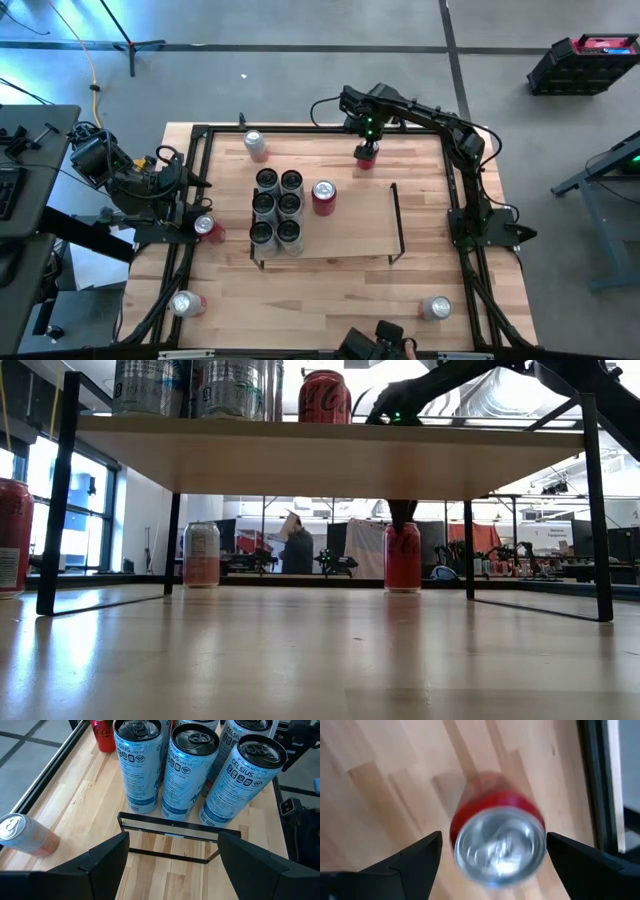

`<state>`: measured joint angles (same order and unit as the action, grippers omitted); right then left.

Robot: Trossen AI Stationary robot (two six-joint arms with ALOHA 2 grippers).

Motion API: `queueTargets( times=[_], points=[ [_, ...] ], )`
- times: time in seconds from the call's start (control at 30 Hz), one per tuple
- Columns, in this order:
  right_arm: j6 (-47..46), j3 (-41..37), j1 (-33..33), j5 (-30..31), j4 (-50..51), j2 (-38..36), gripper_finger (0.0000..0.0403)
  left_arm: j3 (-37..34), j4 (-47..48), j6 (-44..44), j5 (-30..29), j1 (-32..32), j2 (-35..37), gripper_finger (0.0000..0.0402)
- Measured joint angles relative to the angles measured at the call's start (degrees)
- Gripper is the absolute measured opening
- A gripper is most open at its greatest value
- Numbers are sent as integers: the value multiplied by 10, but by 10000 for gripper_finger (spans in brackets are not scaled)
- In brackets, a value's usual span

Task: Place canned beverage on shelf
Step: Put the right red soda can aligned with the other red soda can on the shelf

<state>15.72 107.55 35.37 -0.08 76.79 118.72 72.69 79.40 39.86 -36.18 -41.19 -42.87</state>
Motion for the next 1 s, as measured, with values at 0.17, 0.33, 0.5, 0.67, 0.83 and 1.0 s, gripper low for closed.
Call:
queueTargets(
  times=[0.17,0.33,0.5,0.67,0.83,1.0],
  points=[
    [13,-36,-6,26,-27,1,342,0,0,0,0,0,0,294],
    [-1,-42,-9,41,-28,1,337,0,0,0,0,0,0,294],
    [-2,-43,-8,41,-34,1,301,0,0,0,0,0,0,294],
    [-7,-33,-9,51,-34,2,290,0,0,0,0,0,0,294],
    [-21,46,-24,101,39,2,290,0,0,0,0,0,0,294],
    [-50,168,-51,114,115,1,290,0,0,0,0,0,0,294]
  ],
)
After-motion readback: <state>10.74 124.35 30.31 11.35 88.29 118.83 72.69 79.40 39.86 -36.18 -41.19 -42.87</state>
